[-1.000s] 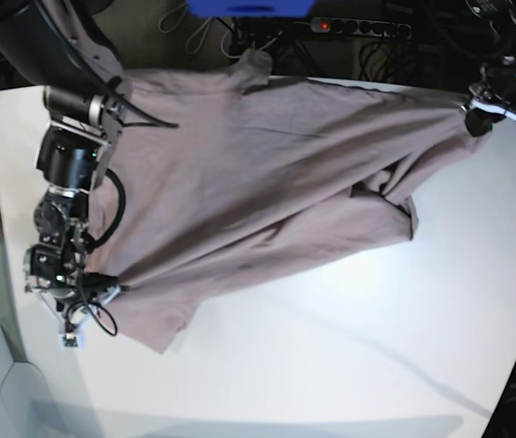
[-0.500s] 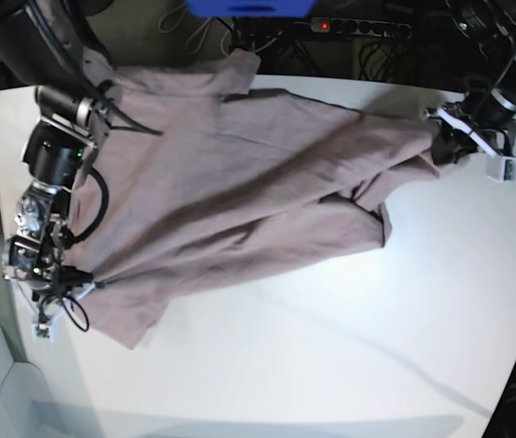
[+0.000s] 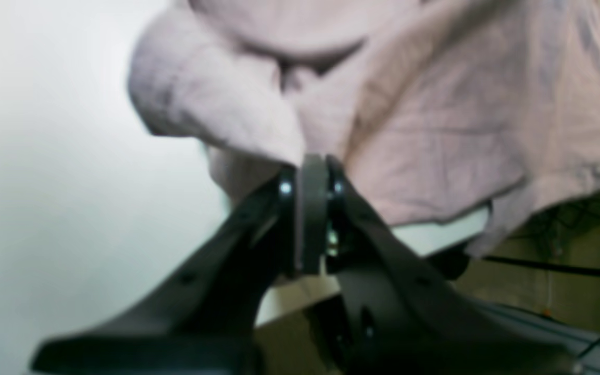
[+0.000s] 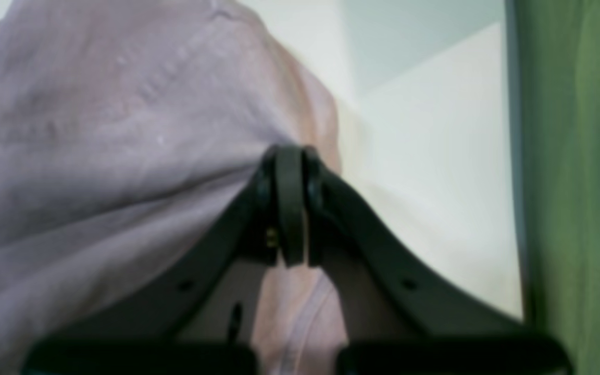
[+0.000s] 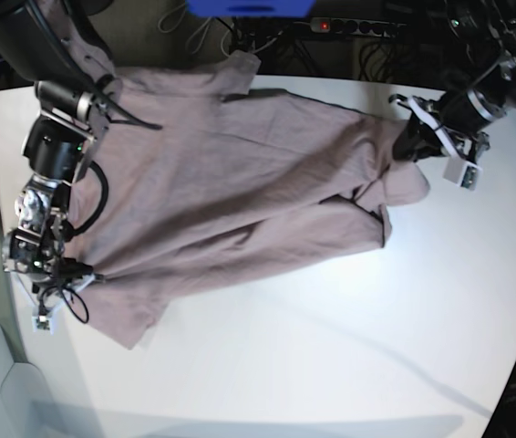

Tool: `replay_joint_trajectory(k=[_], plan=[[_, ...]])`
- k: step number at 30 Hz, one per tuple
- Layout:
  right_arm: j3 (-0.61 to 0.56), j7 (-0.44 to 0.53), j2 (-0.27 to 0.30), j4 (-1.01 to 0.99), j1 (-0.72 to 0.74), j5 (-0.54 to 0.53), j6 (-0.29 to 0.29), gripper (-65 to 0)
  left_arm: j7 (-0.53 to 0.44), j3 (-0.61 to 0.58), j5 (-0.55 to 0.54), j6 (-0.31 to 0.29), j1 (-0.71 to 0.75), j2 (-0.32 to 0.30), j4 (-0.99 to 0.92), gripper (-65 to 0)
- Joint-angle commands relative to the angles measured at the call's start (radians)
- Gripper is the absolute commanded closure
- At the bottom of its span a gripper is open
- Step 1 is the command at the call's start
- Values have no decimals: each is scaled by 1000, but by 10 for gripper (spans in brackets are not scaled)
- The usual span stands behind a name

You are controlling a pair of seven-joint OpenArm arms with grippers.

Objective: Layout the t-shirt on the table in an organized manner, then fold the t-shirt properly
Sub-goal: 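Lower the stretched t-shirt flat onto the table with both grippers, then drag the t-shirt edge with the left gripper away from the right gripper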

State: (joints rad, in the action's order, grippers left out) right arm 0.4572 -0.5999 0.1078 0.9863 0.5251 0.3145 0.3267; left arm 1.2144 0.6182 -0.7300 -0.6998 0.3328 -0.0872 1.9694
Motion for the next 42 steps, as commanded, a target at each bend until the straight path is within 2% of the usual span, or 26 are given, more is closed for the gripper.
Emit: replay_joint_trajectory(k=[1, 4, 9, 13, 19, 23, 26, 29, 31, 36, 42], plan=[[-2, 22, 13, 16, 31, -2, -8, 0, -23, 4, -23, 2, -1, -12, 17, -6], [-2, 22, 13, 16, 31, -2, -8, 0, -15, 4, 3, 2, 9, -33, 17, -52], [-2, 22, 13, 16, 31, -2, -8, 0, -14, 9, 163, 2, 19, -38, 17, -201], [-2, 21, 13, 16, 30, -2, -8, 0, -12, 6, 206, 2, 52, -50, 17, -216], [-2, 21, 13, 18, 11, -2, -8, 0, -25, 36, 126, 2, 122, -145, 17, -216], [-2, 21, 13, 18, 11, -2, -8, 0, -14, 127, 17, 2, 121, -167, 17, -217], [-2, 21, 13, 18, 11, -2, -8, 0, -20, 139, -44, 2, 119, -208, 17, -218], [-1, 21, 13, 18, 5, -2, -8, 0, -25, 142, -69, 2, 87, -214, 17, -218], [-1, 21, 13, 21, -9, -2, -8, 0, -25, 144, -63, 2, 45, -204, 15, -218], [-1, 21, 11, 19, -15, -4, -8, 0, -26, 142, -24, 2, -125, -98, -146, -217], [-1, 21, 11, 19, -18, -4, -8, 0, -28, 136, 255, 2, -340, 10, -416, -217]])
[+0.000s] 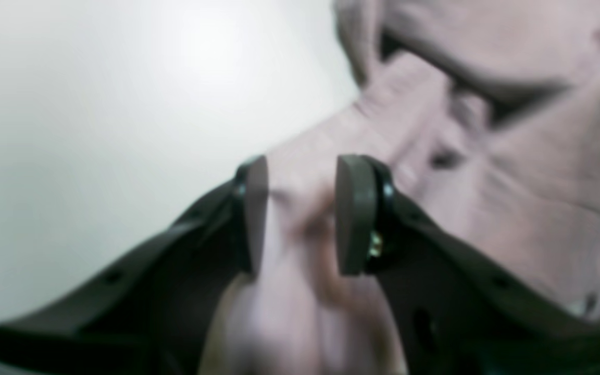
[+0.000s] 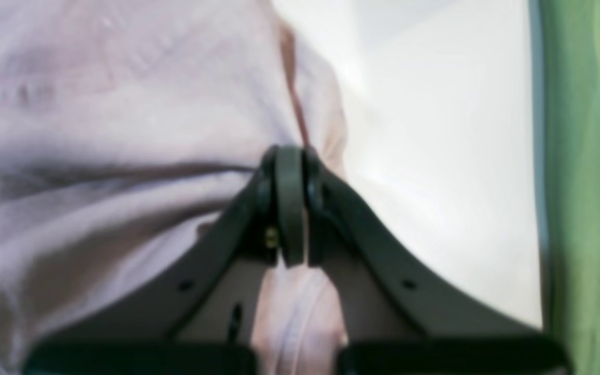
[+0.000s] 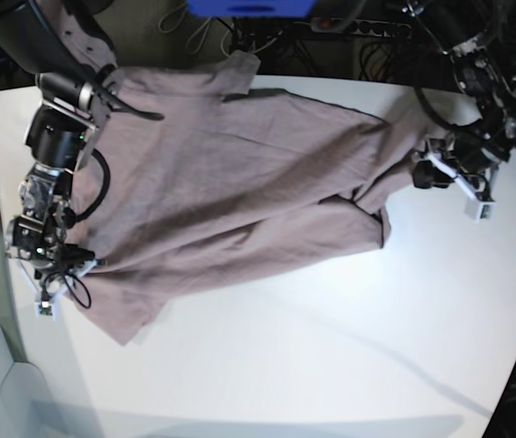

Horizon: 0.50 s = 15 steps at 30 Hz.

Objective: Layout the t-shirt on the table in an organized manner, then fold the t-shirt properly
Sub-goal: 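Drag the t-shirt edge with the left gripper away from the right gripper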

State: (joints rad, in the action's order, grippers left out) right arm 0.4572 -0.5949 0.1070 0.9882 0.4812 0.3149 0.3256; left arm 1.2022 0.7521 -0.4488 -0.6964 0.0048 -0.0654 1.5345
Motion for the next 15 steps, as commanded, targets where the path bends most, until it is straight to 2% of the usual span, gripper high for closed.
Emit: replay_joint_trajectory(k=[1, 6, 12, 15], plan=[[-1, 16, 12, 18, 26, -4, -7, 0, -25, 2, 8, -2, -39, -3, -15, -217], [-1, 16, 12, 21, 4, -4, -7, 0, -94, 2, 46, -2, -102, 25, -93, -236], [-1, 16, 10, 19, 1, -4, -7, 0, -103, -30, 43, -2, -139, 17, -177, -428], [-1, 16, 10, 19, 0, -4, -7, 0, -149, -73, 43, -2, -139, 17, -202, -449]])
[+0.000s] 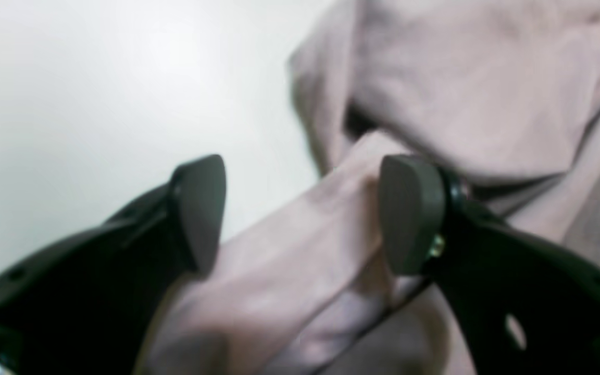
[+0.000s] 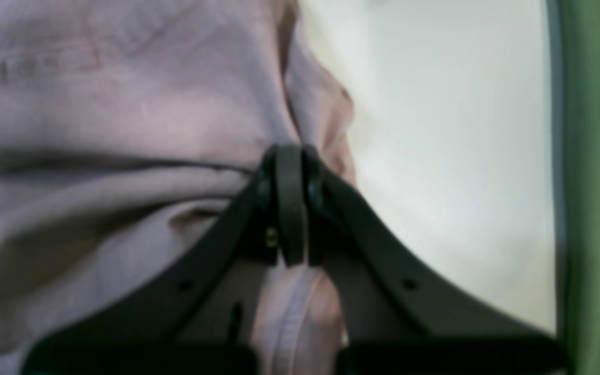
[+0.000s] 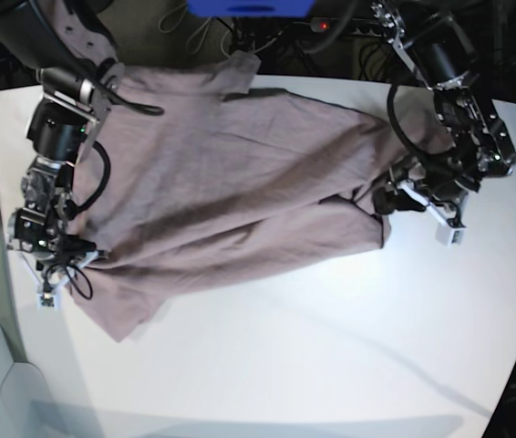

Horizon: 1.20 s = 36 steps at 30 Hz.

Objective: Layout the t-shirt on the table in an organized manner, then fold the t-shirt properly
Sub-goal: 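Drag the t-shirt edge with the left gripper away from the right gripper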

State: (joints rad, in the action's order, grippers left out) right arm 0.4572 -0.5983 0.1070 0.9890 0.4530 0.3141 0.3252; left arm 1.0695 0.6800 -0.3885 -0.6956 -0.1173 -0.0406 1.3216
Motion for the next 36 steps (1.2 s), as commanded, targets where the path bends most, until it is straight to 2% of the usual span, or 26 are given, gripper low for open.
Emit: replay_joint_trajectory(k=[1, 5, 13, 15, 19, 21, 26, 32, 36], plan=[[-1, 19, 10, 18, 28, -3, -7, 0, -39, -13, -17, -3, -17, -6, 5, -449], [-2, 19, 10, 18, 28, -3, -7, 0, -104, -61, -17, -3, -15, 0, 2, -449], [-1, 19, 12, 18, 26, -3, -7, 0, -119, -70, -17, -3, -52, 0, -100, -446], [2, 19, 12, 18, 26, -3, -7, 0, -119, -70, -17, -3, -52, 0, -103, -411], [-1, 21, 12, 17, 26, -3, -7, 0, -119, -69, -17, -3, -52, 0, -104, -271], [-1, 21, 12, 17, 26, -3, -7, 0, -119, -69, -17, -3, -52, 0, -106, -241], [1, 21, 12, 17, 26, -3, -7, 0, -119, -64, -17, -3, -52, -9, -107, -241], [2, 21, 12, 17, 26, -3, -7, 0, -117, 25, -16, -3, -49, -9, -107, -242], [2, 21, 12, 17, 26, -3, -7, 0, -116, 37, -17, -3, -45, -26, -109, -243]])
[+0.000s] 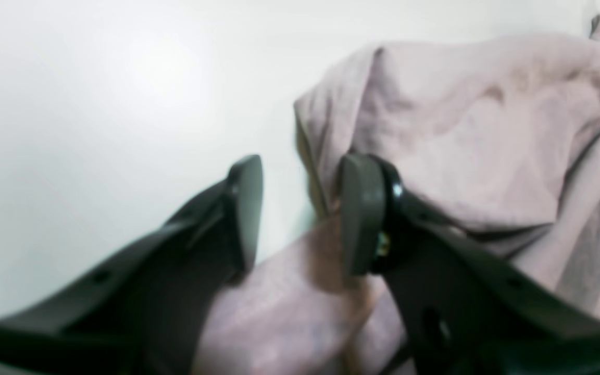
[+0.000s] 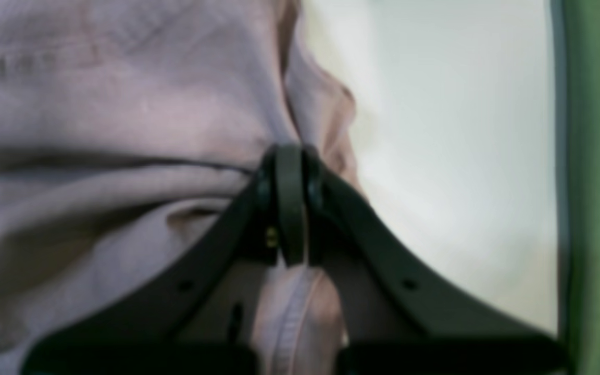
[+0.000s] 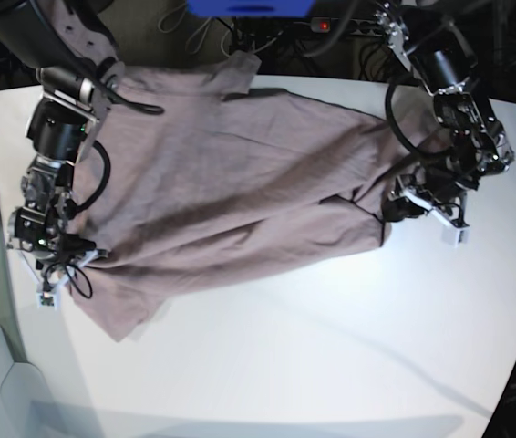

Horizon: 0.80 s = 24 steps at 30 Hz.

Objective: Layout the t-shirt on the table in an organized manner, then fold the t-shirt properly
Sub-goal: 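Drag the t-shirt edge with the left gripper away from the right gripper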

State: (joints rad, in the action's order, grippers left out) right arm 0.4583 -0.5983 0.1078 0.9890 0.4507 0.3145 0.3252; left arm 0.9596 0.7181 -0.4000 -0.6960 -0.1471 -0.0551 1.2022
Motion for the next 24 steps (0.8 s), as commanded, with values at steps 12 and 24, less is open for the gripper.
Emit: replay_joint_trajectory(k=[12, 24], plan=[[-2, 24, 11, 20, 9, -4, -7, 0, 3, -1, -7, -2, -21, 14, 18, -243], [0, 21, 11, 18, 7, -4, -7, 0, -8, -58, -7, -2, -21, 14, 11, -243]])
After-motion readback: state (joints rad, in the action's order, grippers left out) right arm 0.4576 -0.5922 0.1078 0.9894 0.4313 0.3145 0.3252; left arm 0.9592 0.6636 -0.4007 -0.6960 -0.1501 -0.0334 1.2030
